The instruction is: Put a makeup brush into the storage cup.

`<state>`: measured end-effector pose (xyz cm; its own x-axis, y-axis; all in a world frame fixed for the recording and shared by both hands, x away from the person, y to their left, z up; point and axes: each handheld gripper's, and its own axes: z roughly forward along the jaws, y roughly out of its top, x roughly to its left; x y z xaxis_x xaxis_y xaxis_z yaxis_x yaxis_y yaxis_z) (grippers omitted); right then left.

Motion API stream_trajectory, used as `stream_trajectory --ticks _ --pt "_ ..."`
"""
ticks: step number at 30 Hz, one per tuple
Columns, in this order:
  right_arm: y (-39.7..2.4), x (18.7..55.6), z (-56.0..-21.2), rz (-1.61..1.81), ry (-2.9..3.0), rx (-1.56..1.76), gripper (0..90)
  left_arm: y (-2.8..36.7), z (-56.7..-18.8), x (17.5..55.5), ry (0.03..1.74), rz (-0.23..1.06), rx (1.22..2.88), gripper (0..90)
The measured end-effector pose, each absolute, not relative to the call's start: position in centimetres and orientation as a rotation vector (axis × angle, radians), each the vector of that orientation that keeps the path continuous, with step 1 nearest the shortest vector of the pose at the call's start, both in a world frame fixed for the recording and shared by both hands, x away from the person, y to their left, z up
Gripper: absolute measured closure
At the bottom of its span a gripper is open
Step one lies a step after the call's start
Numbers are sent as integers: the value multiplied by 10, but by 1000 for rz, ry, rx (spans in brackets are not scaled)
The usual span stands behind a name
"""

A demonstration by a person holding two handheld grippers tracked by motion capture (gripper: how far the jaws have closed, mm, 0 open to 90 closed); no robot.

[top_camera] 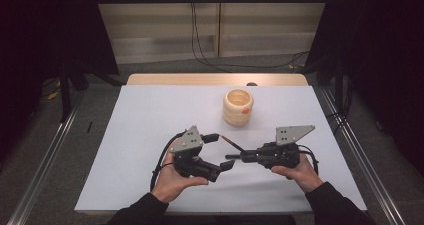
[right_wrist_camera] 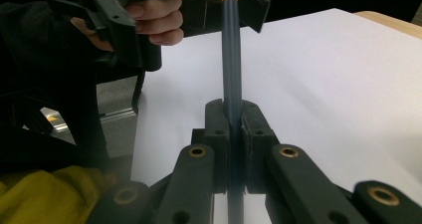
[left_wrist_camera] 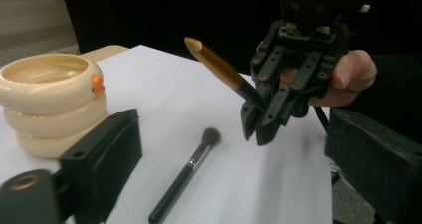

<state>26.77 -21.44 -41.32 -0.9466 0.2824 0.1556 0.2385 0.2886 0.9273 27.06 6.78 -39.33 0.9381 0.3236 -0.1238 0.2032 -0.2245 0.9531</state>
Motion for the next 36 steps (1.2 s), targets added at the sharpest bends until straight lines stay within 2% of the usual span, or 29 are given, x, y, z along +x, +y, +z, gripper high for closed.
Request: stream_trajectory --ticks 4,9,18,20,27,36 --pt "-214 268 -414 1772 2490 511 843 61 -387 273 386 137 1809 161" --pt "-216 269 -413 1779 2471 528 843 58 -384 274 401 138 1793 313" --pt "-216 269 -415 1781 2463 541 843 57 -386 274 399 97 1782 507" --pt "-216 270 -415 1782 2463 541 843 57 -386 272 399 134 1781 508" --pt "-215 269 -417 1779 2476 532 843 56 -386 272 395 90 1770 619" --pt "-212 269 -419 1773 2487 521 843 58 -389 275 401 31 1757 693"
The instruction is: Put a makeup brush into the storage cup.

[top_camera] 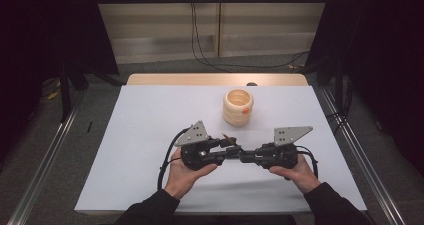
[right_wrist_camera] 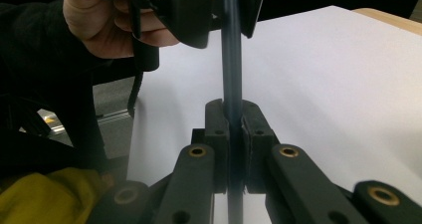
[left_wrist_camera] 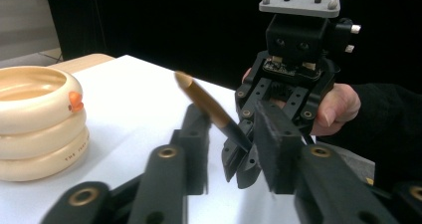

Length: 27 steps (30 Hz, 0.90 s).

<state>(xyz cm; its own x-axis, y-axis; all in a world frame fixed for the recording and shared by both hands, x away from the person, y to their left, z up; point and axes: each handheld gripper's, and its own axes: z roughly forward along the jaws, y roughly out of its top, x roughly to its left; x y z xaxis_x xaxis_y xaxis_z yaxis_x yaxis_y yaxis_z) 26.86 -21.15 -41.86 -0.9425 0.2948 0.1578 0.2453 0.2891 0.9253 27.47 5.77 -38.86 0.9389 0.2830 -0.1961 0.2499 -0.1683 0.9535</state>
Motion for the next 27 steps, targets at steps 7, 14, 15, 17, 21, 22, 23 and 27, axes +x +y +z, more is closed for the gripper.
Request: stream_trajectory --ticks 7,14,15,17,21,22,23,27 --pt "-209 268 -420 1763 2501 507 843 58 -388 273 395 29 1759 718" --pt "-208 267 -420 1764 2504 495 843 58 -387 274 391 19 1748 754" --pt "-208 267 -420 1766 2503 494 842 59 -387 274 389 15 1748 762" --pt "-208 267 -420 1758 2506 492 843 58 -387 274 396 17 1744 774" --pt "-207 267 -420 1763 2507 488 842 59 -387 274 393 6 1746 786" --pt "-207 267 -420 1753 2508 488 837 59 -386 274 387 -9 1746 800" --pt "-207 267 -420 1752 2504 492 835 59 -386 275 389 -20 1739 806" --pt "-206 267 -420 1767 2499 484 823 60 -385 273 390 -44 1724 833"
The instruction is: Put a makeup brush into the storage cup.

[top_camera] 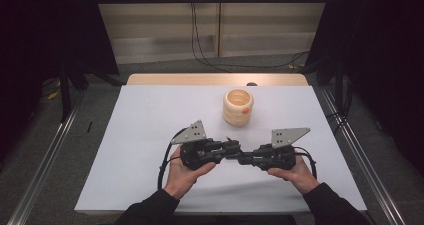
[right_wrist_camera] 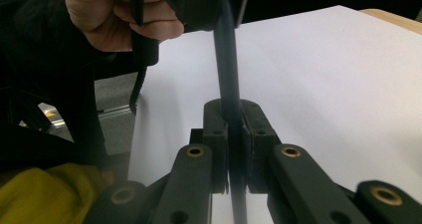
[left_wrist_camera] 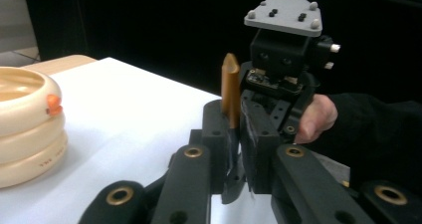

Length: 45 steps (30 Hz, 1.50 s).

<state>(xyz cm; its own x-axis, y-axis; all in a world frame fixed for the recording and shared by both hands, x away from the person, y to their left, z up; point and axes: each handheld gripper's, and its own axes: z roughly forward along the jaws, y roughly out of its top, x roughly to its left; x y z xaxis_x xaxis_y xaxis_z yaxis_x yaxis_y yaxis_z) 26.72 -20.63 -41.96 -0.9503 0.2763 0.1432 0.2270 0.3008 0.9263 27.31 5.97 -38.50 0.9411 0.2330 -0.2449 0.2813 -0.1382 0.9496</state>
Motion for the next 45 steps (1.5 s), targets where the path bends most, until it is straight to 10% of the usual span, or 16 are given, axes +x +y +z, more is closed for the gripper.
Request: stream_trajectory --ticks 9,28,45 --pt "-208 267 -419 1808 2487 494 809 61 -382 273 369 -46 1722 834" --pt "-210 266 -416 1847 2349 615 41 65 -381 273 395 -26 1720 833" --pt "-219 263 -418 1875 2253 675 39 73 -380 271 415 1 1733 833"
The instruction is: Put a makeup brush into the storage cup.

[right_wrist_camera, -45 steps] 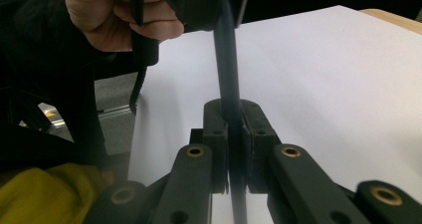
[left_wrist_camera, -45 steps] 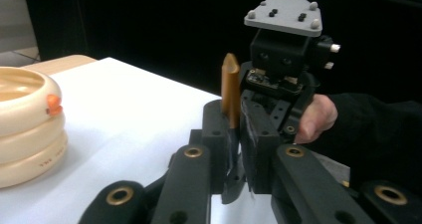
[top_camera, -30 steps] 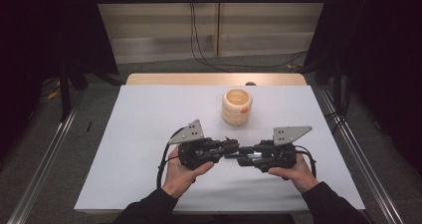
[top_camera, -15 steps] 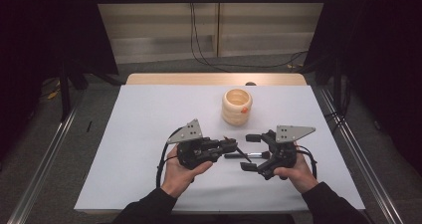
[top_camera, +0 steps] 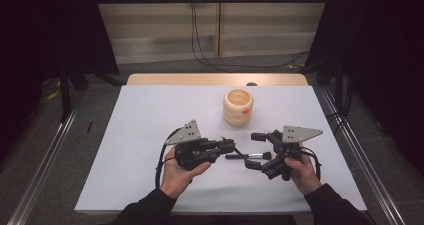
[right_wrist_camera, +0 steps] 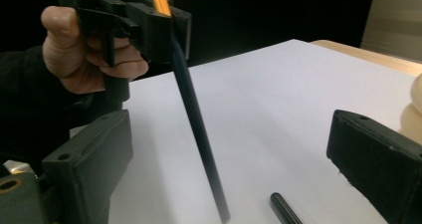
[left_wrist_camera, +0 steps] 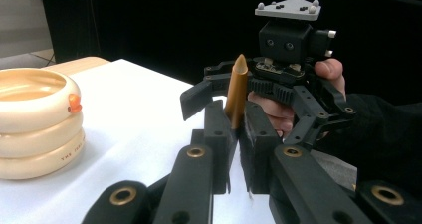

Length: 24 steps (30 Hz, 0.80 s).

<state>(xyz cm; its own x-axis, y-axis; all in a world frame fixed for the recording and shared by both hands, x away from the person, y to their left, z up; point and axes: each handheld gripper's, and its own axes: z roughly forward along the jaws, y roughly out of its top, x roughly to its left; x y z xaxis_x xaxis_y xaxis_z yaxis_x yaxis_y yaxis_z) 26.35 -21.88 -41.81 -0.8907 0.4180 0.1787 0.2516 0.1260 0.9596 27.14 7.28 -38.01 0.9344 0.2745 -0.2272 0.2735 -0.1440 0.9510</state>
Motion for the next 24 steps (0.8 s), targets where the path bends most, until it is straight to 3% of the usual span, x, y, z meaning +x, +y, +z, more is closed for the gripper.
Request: stream_trajectory --ticks 24 --pt "-228 257 -421 1813 2260 689 55 89 -360 277 454 44 1846 834"
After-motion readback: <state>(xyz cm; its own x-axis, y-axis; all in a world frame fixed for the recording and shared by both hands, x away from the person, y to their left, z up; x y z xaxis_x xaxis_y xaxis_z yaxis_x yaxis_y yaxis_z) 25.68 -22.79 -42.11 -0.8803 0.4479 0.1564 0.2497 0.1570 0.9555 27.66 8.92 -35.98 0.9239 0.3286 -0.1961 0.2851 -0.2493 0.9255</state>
